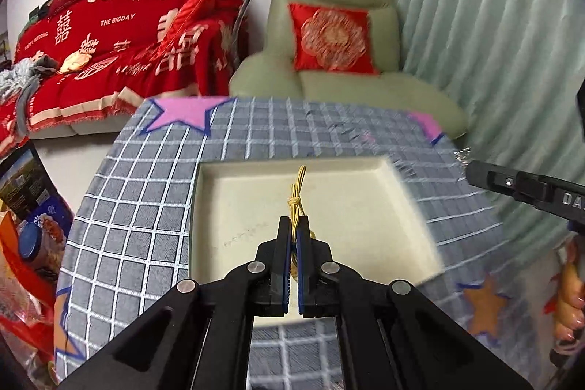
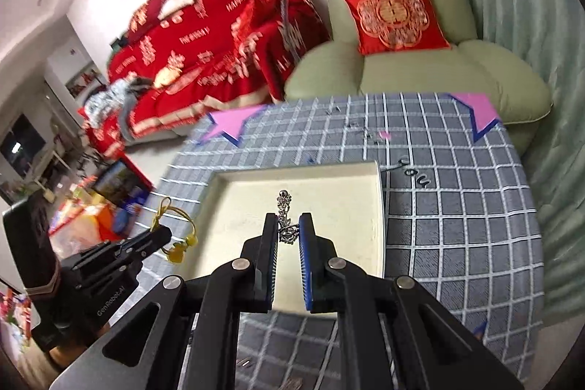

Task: Organize jewelry
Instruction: 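Carry the yellow bracelet and silver pendant into the cream tray with both tools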

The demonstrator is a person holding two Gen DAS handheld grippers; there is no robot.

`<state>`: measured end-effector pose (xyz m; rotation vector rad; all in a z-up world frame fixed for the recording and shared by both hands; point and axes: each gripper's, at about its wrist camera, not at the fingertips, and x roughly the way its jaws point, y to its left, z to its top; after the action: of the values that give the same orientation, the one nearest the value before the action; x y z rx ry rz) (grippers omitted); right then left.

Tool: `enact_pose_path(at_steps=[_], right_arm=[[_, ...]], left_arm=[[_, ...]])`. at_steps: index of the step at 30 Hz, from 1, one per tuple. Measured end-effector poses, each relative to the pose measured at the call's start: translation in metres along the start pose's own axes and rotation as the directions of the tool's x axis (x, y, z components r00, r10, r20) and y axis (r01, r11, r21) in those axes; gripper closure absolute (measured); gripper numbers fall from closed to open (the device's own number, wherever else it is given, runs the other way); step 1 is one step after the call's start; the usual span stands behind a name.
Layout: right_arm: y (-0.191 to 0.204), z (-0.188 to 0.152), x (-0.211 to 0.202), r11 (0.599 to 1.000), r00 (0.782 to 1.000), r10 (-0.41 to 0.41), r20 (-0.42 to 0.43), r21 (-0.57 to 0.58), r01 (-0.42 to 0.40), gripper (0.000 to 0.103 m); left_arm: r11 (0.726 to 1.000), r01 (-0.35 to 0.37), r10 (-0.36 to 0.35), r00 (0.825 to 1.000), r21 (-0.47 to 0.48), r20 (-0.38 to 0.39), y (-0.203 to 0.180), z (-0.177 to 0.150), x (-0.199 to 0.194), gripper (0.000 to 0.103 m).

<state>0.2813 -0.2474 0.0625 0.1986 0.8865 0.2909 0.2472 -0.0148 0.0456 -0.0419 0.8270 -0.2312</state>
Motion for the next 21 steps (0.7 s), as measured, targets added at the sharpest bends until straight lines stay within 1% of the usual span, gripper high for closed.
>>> enact_pose_path(at_steps=[1,3,5,9,14,19,21], right_arm=[[-0.002,-0.005,0.014,1.000,1.000,-0.009,-0.012,-0.002,0.009,0.091],[-0.006,-0.010,0.039,1.000,0.999,-0.018,-0.037,-0.004,0.018,0.091],[-0.010,-0.013,0.060,1.000,0.998,-0.025,-0.060,-0.004,0.025,0.091],[-0.015,-0.020,0.099,0.998,0.992,-0.057,-0.108,-0.014,0.056,0.091],[-0.018,-0.030,0.133,0.997,0.984,-0.084,-0.160,-0.016,0.082,0.091],[-0.024,-0.039,0.150,0.994,0.976,-0.108,-0.189,-0.017,0.107,0.091],[-0.023,-0.042,0.151,0.993,0.977,-0.117,-0.176,-0.023,0.115,0.091]], left_arm=[[1.000,-0.014,0.014,1.000,0.015,-0.014,0.002,-0.003,0.016,0.092],[0.999,-0.032,0.034,0.999,0.038,-0.034,0.003,-0.007,0.036,0.092],[0.998,-0.051,0.053,0.997,0.043,-0.064,0.005,-0.011,0.057,0.092],[0.997,-0.069,0.073,0.992,0.042,-0.100,0.007,-0.018,0.083,0.091],[0.993,-0.098,0.104,0.990,0.063,-0.096,0.006,-0.024,0.096,0.091],[0.990,-0.122,0.130,0.984,0.067,-0.123,0.006,-0.030,0.108,0.091],[0.989,-0.129,0.137,0.983,0.071,-0.121,0.006,-0.032,0.110,0.091]])
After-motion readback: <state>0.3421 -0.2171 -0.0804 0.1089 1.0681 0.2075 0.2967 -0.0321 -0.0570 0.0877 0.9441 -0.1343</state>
